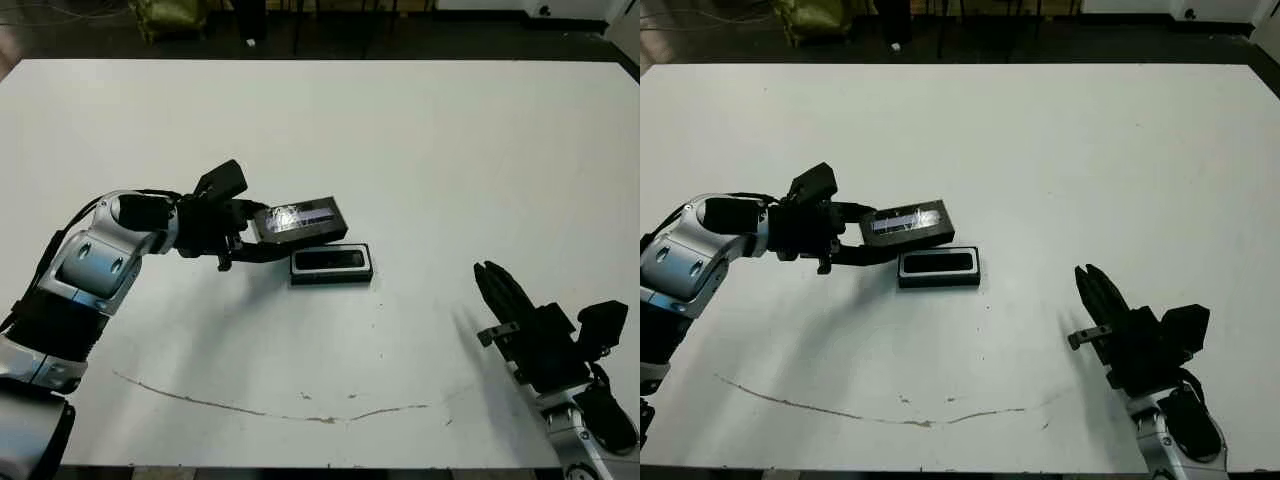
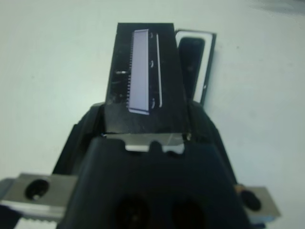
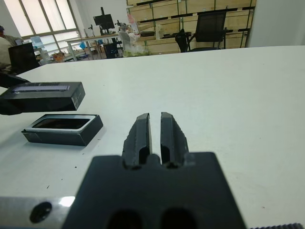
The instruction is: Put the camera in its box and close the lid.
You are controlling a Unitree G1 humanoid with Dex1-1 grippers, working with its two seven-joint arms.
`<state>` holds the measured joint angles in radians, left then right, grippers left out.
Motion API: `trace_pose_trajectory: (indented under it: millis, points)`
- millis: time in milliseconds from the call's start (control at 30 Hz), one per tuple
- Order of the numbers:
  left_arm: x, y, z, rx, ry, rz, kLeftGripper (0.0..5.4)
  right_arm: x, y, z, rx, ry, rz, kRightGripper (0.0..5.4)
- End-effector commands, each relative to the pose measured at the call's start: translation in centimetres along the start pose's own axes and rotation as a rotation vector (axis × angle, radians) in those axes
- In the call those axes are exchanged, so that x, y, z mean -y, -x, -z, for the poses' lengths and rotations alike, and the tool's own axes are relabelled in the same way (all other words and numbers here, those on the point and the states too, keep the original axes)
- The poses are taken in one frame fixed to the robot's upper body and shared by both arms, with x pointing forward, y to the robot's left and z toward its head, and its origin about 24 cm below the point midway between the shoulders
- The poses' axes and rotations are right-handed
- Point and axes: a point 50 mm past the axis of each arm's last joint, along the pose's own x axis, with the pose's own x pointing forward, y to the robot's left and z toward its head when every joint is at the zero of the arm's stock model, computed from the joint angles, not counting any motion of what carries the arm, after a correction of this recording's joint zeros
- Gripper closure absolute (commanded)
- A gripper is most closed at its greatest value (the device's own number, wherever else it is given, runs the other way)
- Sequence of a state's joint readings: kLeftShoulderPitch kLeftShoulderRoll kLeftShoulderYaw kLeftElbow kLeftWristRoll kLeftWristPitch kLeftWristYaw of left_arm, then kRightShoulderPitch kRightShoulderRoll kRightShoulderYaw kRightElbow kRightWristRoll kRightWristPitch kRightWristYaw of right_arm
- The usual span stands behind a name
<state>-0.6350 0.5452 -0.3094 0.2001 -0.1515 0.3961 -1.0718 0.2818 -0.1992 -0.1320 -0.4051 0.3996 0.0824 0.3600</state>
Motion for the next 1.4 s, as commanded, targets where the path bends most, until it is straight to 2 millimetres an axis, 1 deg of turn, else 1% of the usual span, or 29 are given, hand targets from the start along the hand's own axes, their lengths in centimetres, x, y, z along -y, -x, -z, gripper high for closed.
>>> trace_pose_trajectory:
  millis: [33, 167, 300, 467, 767, 933, 1133, 1400]
  points:
    - [-0.2, 0.3, 0.8, -0.044, 0.013, 0.031, 3.03, 0.4, 0.3, 0.5, -0.038, 0.003, 0.008, 5.40]
    - [0.0, 0.3, 1.0, -0.023, 0.008, 0.085, 3.03, 0.5, 0.2, 0.7, -0.040, 0.000, 0.004, 5.40]
    - [0.2, 0.0, 1.2, -0.018, 0.059, 0.131, 3.03, 0.6, 0.1, 0.8, -0.034, -0.012, -0.007, 5.40]
    - [0.3, -0.2, 1.3, -0.015, 0.044, 0.159, 3.03, 1.0, 0.1, 0.7, -0.038, 0.000, -0.011, 5.40]
    - [0.6, -0.7, 1.3, 0.077, 0.062, 0.202, 3.03, 1.0, 0.0, 0.5, -0.047, 0.011, -0.002, 5.40]
    - [0.9, -1.4, 1.4, 0.107, 0.071, 0.232, 3.03, 1.2, 0.2, 0.3, -0.044, 0.020, -0.003, 5.40]
    - [1.3, -2.2, 1.4, 0.111, 0.083, 0.253, 3.03, 1.4, 0.4, 0.2, -0.049, 0.026, 0.005, 5.40]
    - [1.5, -2.7, 1.4, 0.096, 0.073, 0.266, 3.03, 1.4, 0.6, 0.1, -0.053, 0.039, 0.010, 5.40]
